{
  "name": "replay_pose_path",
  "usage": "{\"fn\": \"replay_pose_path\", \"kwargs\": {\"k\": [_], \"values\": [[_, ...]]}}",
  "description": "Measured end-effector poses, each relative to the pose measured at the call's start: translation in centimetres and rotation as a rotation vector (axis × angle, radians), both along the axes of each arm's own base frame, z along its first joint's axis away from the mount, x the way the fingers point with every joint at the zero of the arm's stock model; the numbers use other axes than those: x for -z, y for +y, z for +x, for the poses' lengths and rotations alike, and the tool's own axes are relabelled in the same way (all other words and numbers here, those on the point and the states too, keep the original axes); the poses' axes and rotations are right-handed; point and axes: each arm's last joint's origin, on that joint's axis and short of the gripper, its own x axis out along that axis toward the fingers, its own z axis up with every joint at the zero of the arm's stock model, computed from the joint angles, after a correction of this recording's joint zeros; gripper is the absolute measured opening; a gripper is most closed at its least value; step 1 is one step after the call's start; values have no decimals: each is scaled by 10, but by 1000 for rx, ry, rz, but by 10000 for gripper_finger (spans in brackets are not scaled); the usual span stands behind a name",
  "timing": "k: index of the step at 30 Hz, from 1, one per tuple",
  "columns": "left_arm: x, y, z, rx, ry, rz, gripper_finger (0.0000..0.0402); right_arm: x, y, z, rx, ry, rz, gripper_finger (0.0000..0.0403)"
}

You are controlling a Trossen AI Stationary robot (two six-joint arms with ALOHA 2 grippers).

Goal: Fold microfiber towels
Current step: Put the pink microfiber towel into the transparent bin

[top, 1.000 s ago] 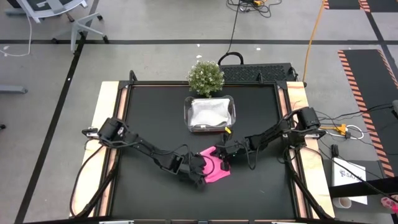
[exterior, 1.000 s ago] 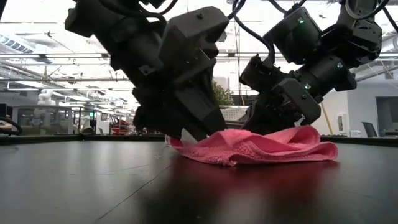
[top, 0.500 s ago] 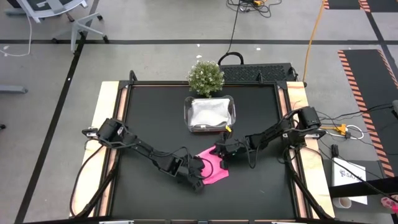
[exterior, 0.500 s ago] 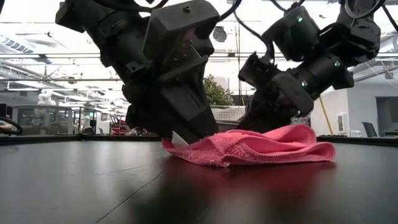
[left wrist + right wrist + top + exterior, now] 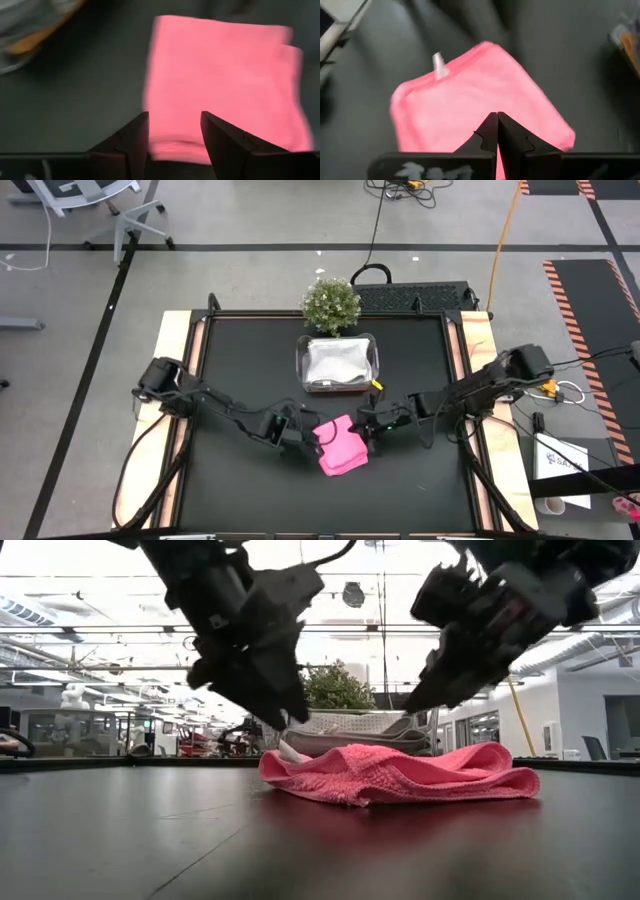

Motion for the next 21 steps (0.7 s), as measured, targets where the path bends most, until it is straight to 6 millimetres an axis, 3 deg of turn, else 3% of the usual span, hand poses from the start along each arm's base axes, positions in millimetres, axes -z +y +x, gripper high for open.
{"fn": "replay_pose_path", "kwargs": {"k": [5, 9, 15, 21], "values": [[0, 23, -8, -131, 107, -22, 181, -22, -2, -13, -27, -6, 28, 0], [3, 38, -6, -122, 172, -95, 182, -34, -3, -18, -14, -32, 53, 0], [2, 53, 6, -18, 135, -196, 182, -34, -4, -23, 11, 14, 83, 5], [-1, 59, 11, 88, 105, -256, 182, -31, -4, -24, 30, 44, 99, 37]]}}
